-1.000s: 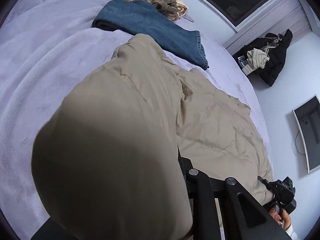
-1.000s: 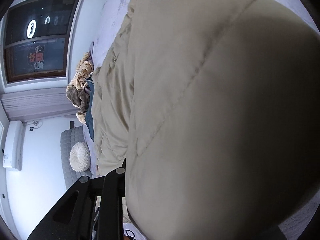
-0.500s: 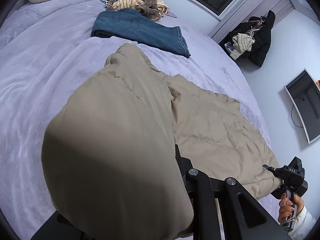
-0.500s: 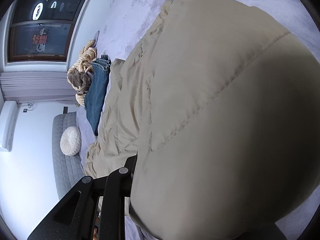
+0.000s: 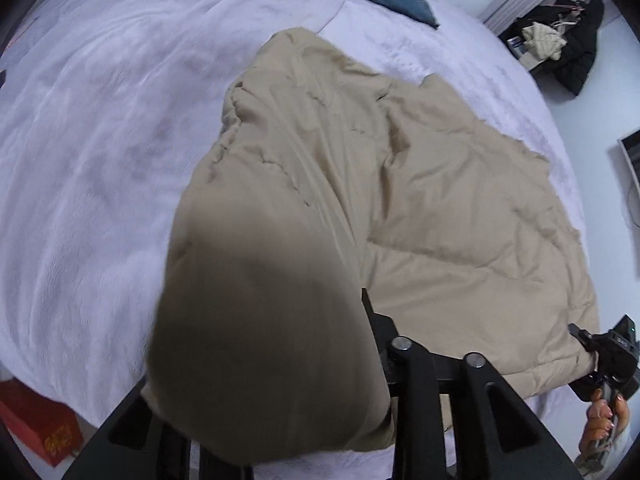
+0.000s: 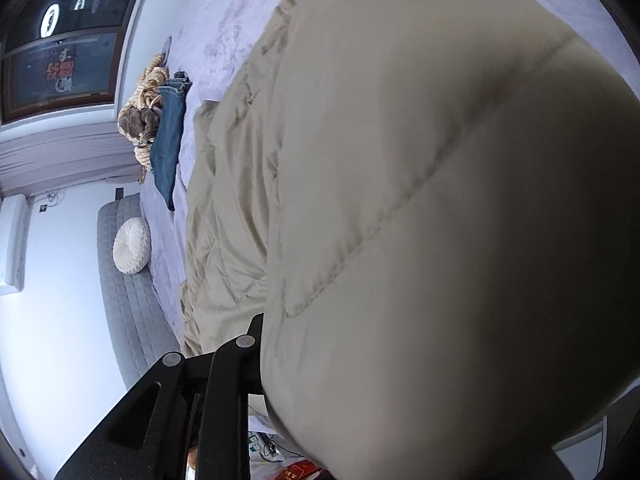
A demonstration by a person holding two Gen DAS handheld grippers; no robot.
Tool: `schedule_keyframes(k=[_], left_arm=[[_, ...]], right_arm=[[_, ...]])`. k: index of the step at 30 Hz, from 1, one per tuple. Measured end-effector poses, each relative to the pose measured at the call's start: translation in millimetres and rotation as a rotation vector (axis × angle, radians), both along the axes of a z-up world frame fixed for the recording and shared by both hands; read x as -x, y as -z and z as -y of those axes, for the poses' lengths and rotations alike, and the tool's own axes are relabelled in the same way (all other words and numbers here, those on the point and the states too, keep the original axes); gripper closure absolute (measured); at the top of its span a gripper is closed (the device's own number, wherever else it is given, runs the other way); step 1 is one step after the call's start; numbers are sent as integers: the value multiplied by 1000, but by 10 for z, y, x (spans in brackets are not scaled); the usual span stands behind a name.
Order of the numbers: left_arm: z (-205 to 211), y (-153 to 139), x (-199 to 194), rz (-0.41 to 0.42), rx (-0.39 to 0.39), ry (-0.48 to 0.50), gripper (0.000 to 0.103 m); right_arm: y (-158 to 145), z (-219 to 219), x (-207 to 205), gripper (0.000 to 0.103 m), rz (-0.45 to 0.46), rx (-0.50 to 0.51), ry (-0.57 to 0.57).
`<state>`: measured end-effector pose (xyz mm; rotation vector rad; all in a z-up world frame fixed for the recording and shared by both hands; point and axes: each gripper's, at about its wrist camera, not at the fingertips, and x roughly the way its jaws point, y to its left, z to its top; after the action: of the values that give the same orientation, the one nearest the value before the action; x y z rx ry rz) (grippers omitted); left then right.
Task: Fold large clothes
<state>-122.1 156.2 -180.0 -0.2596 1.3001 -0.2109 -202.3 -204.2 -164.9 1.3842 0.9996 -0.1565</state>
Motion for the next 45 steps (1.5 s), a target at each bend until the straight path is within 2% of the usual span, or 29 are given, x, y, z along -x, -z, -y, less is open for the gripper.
schedule_keyframes(k=[1,3,4,10,11,12,13,16,18,20,24,26,28,32,34,36,38,39,40,41,42,45], left_arm=[[-29,3,40,-1,-9,-11,59],[-69,-78,111,10,-48,-15,58],[-86,-138,148,16,-59,-8,58],[-231,-495,330,68,-153,-19,58],[-264,-557,339,81,-175,-27,58],[-288,-620,381,98,-193,-37,58],[-306,-668,392,117,-205,-47,58],[-286,-792,365,184,-243,-48,58],[-255,-770,286,170,-200,-28,58],[-155,-603,159,110,-165,9,58],[-84,-64,22,-11,-219,40,58],[-128,59,7,-47,-199,34,58],[-145,38,0,-56,-201,40,58],[-116,-164,25,-39,-258,61,58],[-91,-303,54,-14,-247,63,58],[-58,-424,88,8,-227,64,58],[15,-527,122,32,-222,68,57],[53,-575,145,44,-220,68,44],[86,-628,176,56,-219,64,18],[102,-677,203,74,-220,53,10],[123,-734,245,96,-218,45,7],[207,-838,333,107,-223,42,7]], right_arm=[[27,9,43,67,-15,-4,1],[-5,15,84,55,-52,19,-9],[-51,27,109,52,-72,49,-24],[-377,117,279,52,-105,166,-104],[-439,107,307,55,-92,176,-121],[-488,94,320,68,-74,183,-147],[-542,60,295,72,-38,186,-183],[-741,-81,358,74,122,142,-314],[-860,-157,281,74,147,188,-363],[-849,-129,198,74,78,269,-339],[-524,80,160,74,-114,346,-239],[-322,188,247,75,-195,321,-199],[-215,270,407,77,-210,275,-154],[-342,293,537,73,-199,263,-120],[-470,234,547,68,-168,274,-142],[-606,141,470,58,-136,289,-161],[-706,38,339,56,-109,305,-182],[-759,1,294,53,-96,312,-196],[-804,-36,266,52,-82,318,-210],[-830,-80,204,47,-73,324,-222],[-865,-115,179,42,-66,334,-237],[-942,-197,170,35,-50,364,-278]])
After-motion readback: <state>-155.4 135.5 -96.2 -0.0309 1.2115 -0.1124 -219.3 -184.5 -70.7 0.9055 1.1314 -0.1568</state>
